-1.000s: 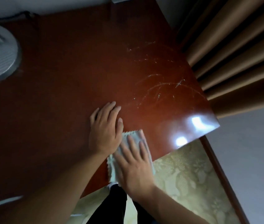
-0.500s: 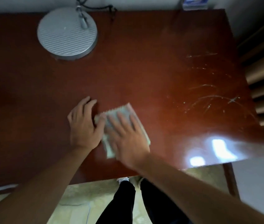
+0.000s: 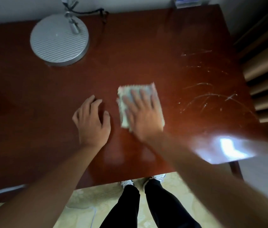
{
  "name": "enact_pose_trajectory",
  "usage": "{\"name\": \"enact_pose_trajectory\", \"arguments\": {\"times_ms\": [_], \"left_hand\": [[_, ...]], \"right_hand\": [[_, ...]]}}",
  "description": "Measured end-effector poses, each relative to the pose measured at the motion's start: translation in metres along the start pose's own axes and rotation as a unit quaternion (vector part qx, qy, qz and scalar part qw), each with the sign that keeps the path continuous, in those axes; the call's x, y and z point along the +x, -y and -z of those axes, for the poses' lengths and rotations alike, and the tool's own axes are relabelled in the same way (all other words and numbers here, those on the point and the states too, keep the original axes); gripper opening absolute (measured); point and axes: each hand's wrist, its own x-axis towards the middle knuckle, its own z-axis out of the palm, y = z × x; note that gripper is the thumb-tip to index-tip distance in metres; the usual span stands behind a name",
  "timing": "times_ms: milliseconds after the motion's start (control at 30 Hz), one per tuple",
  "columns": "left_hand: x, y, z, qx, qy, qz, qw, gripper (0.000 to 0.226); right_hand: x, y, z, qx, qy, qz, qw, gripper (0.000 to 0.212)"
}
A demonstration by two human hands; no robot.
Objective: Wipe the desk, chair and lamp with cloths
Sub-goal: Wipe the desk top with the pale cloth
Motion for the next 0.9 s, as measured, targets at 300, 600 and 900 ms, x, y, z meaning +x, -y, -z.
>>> {"name": "enact_pose_trajectory", "arguments": {"times_ms": [300,600,900], "left_hand": [[0.021,-0.124,-0.072,-0.002,0.057,-0.098,0.994,0.042],[0.021,-0.146,-0.102,0.085,0.055,-0.118,0.988,0.050],[0.021,-0.144,-0.104,0.083,0.055,-0.113,0.989,0.053]], "right_hand": [[-0.051,-0.086,-0.006,-0.016,0.031,-0.009,0.999,0.059],[-0.063,-0.115,-0.015,0.039,-0.066,-0.211,0.974,0.056],[-0.059,-0.210,0.006,0.003,-0.036,-0.235,0.971,0.052]]}}
